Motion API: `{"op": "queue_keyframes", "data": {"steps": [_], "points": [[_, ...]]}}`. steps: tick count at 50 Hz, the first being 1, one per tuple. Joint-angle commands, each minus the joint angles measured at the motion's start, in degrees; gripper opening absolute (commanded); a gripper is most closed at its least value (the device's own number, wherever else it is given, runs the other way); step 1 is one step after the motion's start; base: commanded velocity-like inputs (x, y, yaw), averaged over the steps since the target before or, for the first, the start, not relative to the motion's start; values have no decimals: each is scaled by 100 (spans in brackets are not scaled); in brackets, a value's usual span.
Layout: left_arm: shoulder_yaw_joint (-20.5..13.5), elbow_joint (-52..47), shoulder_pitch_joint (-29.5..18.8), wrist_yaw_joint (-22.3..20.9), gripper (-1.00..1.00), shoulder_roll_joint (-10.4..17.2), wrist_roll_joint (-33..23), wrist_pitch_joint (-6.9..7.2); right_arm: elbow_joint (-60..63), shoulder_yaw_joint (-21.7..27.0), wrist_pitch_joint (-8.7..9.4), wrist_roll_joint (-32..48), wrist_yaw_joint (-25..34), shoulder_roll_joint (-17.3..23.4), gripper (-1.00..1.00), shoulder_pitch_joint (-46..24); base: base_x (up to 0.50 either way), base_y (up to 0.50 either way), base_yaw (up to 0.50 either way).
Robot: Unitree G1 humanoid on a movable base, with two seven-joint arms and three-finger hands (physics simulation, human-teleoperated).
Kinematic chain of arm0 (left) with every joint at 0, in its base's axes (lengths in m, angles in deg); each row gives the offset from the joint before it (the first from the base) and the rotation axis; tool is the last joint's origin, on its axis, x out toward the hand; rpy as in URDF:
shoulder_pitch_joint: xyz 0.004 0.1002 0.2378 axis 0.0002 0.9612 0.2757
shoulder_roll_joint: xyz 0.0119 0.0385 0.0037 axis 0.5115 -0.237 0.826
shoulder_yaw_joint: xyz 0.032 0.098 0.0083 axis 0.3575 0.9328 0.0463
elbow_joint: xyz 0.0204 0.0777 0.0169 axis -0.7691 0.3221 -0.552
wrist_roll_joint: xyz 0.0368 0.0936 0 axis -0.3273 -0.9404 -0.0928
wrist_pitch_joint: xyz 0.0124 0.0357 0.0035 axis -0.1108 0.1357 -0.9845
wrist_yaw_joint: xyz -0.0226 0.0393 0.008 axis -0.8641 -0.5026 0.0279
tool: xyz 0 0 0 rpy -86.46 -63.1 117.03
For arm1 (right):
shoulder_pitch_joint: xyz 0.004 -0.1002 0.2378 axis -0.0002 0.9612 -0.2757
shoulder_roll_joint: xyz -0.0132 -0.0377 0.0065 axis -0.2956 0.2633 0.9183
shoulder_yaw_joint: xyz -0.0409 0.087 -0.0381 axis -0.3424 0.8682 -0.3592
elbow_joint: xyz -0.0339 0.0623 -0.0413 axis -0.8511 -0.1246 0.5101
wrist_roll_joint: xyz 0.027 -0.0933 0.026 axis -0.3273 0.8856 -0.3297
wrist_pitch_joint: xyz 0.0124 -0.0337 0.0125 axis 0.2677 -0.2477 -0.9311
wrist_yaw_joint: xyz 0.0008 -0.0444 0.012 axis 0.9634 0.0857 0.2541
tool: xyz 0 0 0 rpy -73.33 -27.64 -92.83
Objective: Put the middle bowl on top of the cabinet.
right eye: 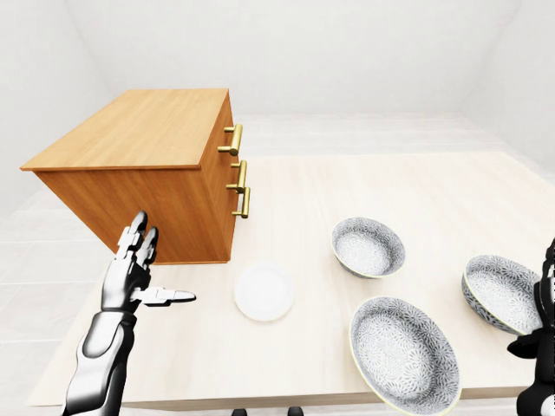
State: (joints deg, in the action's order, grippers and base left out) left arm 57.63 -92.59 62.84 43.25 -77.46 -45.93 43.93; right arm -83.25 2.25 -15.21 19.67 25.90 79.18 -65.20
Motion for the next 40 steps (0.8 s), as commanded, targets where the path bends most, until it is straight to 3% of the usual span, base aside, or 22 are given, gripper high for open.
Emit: {"op": "queue_keyframes", "data": {"steps": [1,8,23,28,40], "points": [[33,-21,-6,26,100,-19,-40,-9,-501,-171,51,433,-481,78,100,-5,0,0,0],[54,-41,17,35,100,-16,-68,-9,-844,-320,135,539,-787,123,100,-13,0,0,0],[-4,-94,117,-1,100,-18,-21,-9,-1907,-786,135,304,-1458,303,100,-305,0,0,0],[-17,-125,140,-16,100,-29,-13,-9,-2551,-1045,135,146,-1908,463,100,-498,0,0,0],[-45,-276,190,-7,100,-45,-35,-8,-3381,-1448,135,-427,-2340,826,100,-631,0,0,0]]}}
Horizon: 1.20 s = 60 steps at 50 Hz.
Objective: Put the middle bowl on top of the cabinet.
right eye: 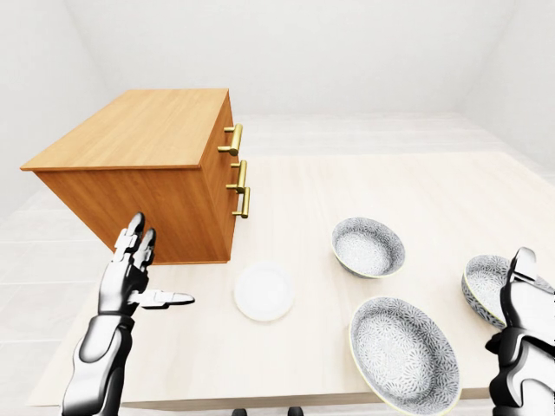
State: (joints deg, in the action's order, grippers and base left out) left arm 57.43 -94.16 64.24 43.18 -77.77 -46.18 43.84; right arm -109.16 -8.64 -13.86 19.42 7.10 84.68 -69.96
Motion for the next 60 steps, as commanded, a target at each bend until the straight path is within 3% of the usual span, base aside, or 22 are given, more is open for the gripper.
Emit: {"op": "queue_keyframes", "data": {"steps": [1,27,33,45,53,60], "points": [[-23,-121,50,1,100,-18,-16,0,-831,-387,0,-436,-484,296,100,-158,0,0,0],[-18,-124,106,-11,100,-52,-71,-1,-2252,-982,0,-1190,-1148,805,100,-541,0,0,0],[-60,-166,111,-21,100,-24,-50,-1,-3158,-1175,0,-1385,-1469,1019,100,-896,0,0,0],[-73,-124,74,-3,100,-23,-74,-1,-3742,-1680,-64,-1856,-1693,1245,100,-1191,0,0,0],[-79,-121,63,28,100,-21,-82,-1,-4428,-2003,-257,-2076,-1895,1350,100,-1578,0,0,0],[-78,-84,53,41,100,-22,-95,-1,-4488,-2185,-263,-2232,-1934,1369,100,-1633,0,0,0]]}}
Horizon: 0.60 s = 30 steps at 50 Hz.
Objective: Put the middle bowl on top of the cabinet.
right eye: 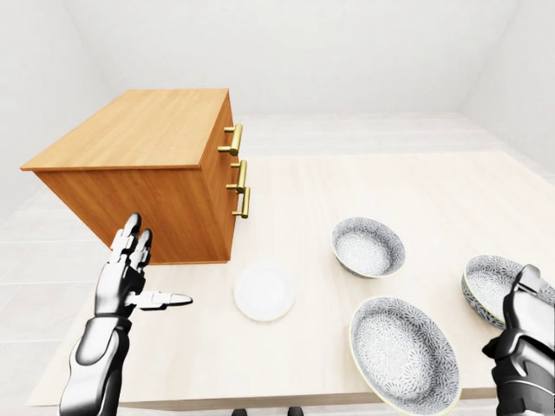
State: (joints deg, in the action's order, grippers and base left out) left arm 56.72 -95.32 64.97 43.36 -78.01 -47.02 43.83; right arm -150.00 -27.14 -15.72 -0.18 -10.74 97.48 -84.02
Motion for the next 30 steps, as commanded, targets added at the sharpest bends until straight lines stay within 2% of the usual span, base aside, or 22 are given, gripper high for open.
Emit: {"op": "queue_keyframes", "data": {"steps": [1,15,30], "points": [[-8,54,-28,21,100,4,-6,0,-411,-360,-77,-286,-159,83,100,-231,0,0,0],[-42,155,4,8,100,22,28,0,-512,-555,-118,-373,-248,49,100,-339,0,0,0],[-45,198,-9,8,100,18,35,0,-423,-548,-127,-429,-228,91,100,-275,0,0,0]]}}
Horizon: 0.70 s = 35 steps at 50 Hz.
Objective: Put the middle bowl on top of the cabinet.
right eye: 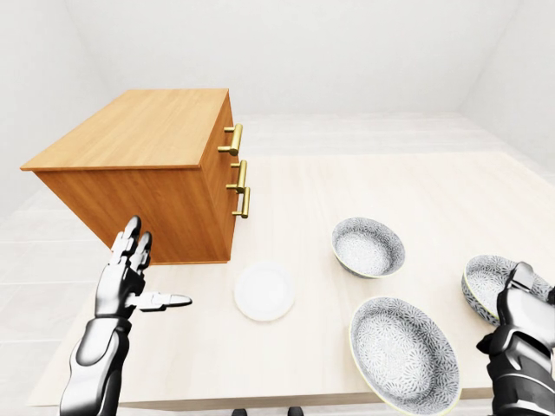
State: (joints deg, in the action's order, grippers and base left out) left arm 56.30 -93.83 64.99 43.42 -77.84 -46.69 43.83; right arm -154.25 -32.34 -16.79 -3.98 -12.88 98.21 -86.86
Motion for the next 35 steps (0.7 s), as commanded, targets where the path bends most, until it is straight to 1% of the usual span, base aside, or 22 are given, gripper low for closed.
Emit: {"op": "queue_keyframes", "data": {"steps": [1,2,4,10,13,15,18,23,28,30,31,35], "points": [[-1,49,-14,4,100,1,0,0,-4,-30,-21,-47,-17,20,100,5,0,0,0],[1,47,-11,8,100,1,-6,0,-6,-29,-22,-48,-21,21,98,0,0,0,0],[0,52,-8,10,100,1,-6,0,-5,-30,-29,-52,-17,21,77,-6,0,0,0],[0,72,-17,19,100,4,-7,0,2,-51,-38,-45,0,1,-11,-41,0,0,0],[2,62,-13,21,100,5,-8,0,15,-54,-37,-39,9,-3,-22,-40,0,0,0],[-3,88,-17,22,100,8,-7,0,23,-49,-31,-40,18,3,-17,-40,0,0,0],[-8,98,-31,28,100,14,-6,0,28,-41,-30,-42,30,8,-15,-42,0,0,0],[-8,89,-20,28,100,13,-4,0,19,-48,-33,-32,21,-7,-18,-57,0,0,0],[3,107,-33,37,100,12,-20,0,1,-61,-39,-22,14,-13,-29,-74,0,0,0],[0,101,-44,42,100,16,-21,0,12,-54,-45,-30,19,-10,-40,-66,0,0,0],[1,100,-44,42,100,17,-21,0,13,-54,-44,-30,19,-10,-40,-66,0,0,0],[4,78,-49,48,100,15,-18,0,22,-34,-59,-44,16,8,-55,-37,0,0,0]]}}
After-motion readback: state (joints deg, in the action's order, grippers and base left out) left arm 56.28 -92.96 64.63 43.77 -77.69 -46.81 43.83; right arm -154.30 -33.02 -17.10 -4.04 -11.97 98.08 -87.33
